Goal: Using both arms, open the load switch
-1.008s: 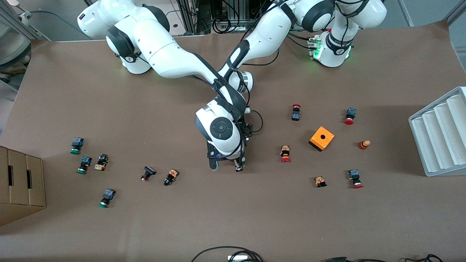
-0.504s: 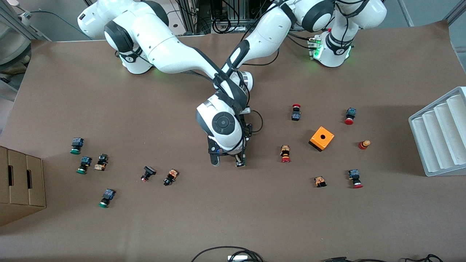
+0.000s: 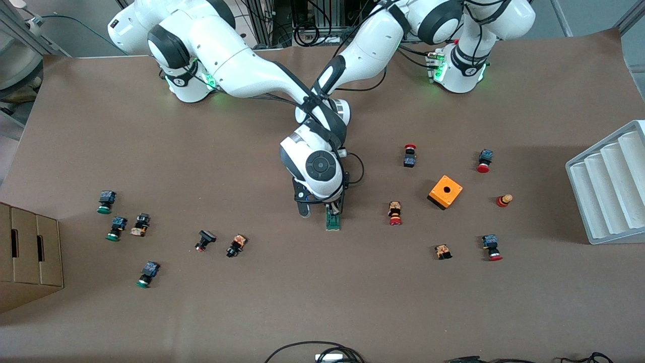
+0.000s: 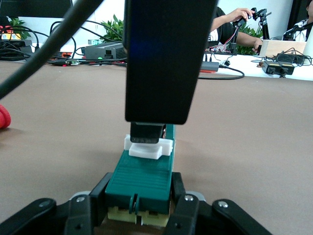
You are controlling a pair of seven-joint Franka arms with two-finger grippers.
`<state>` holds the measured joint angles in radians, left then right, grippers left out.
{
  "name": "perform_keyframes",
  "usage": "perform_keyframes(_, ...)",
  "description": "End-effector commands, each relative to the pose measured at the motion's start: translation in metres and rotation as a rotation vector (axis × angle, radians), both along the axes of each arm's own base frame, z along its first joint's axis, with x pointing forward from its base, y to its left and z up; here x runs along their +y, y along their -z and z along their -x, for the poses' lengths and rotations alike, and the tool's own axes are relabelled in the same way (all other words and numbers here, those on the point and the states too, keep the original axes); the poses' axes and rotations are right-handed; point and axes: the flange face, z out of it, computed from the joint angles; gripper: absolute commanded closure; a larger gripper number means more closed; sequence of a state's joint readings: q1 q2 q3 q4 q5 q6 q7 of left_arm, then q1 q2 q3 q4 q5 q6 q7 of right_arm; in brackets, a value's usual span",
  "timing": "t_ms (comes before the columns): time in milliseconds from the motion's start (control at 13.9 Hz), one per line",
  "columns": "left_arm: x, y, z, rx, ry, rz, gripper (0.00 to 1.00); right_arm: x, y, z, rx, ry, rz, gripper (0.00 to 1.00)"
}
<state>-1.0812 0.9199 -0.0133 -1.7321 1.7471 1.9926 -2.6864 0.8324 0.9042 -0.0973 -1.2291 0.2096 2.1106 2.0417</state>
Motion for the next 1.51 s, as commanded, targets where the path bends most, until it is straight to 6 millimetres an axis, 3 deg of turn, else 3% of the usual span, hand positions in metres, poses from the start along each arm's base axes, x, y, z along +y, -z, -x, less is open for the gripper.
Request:
perform_keyframes(0,-0.014,-0.011,-0.011,-0.008,0.011,0.025,0.48,-0.006,0.026,0.000,0.009,0.007,0.017,1.00)
perform_keyframes(144,-0.014,-0.011,-0.010,-0.008,0.013,0.025,0.48,-0.009,0.013,-0.004,0.006,0.011,0.006,0.98)
perform_keyframes(216,-0.014,-0.011,-0.010,-0.008,0.013,0.025,0.48,-0.015,0.000,-0.012,0.001,0.023,-0.005,0.74)
perform_keyframes(288,-0.014,-0.011,-0.011,-0.008,0.011,0.025,0.48,-0.021,-0.012,-0.020,-0.006,0.037,-0.021,0.23)
perform_keyframes(360,-0.014,-0.011,-0.011,-0.008,0.011,0.025,0.48,-0.027,-0.025,-0.028,0.000,0.065,-0.049,0.03)
perform_keyframes(648,-0.014,-0.012,-0.011,-0.009,0.011,0.026,0.48,-0.055,-0.074,-0.053,-0.014,0.060,-0.100,0.00)
perform_keyframes(864,-0.017,-0.016,-0.012,-0.009,0.012,0.034,0.47,-0.078,-0.128,-0.063,-0.037,-0.034,-0.121,0.00)
perform_keyframes(1153,-0.021,-0.020,-0.013,-0.013,0.012,0.046,0.46,-0.123,-0.202,-0.073,-0.070,-0.184,-0.145,0.00)
perform_keyframes(1297,-0.021,-0.021,-0.013,-0.014,0.012,0.048,0.44,-0.153,-0.234,-0.076,-0.064,-0.286,-0.150,0.00)
perform_keyframes(1441,-0.022,-0.023,-0.014,-0.015,0.010,0.051,0.34,-0.194,-0.267,-0.081,-0.057,-0.366,-0.158,0.00)
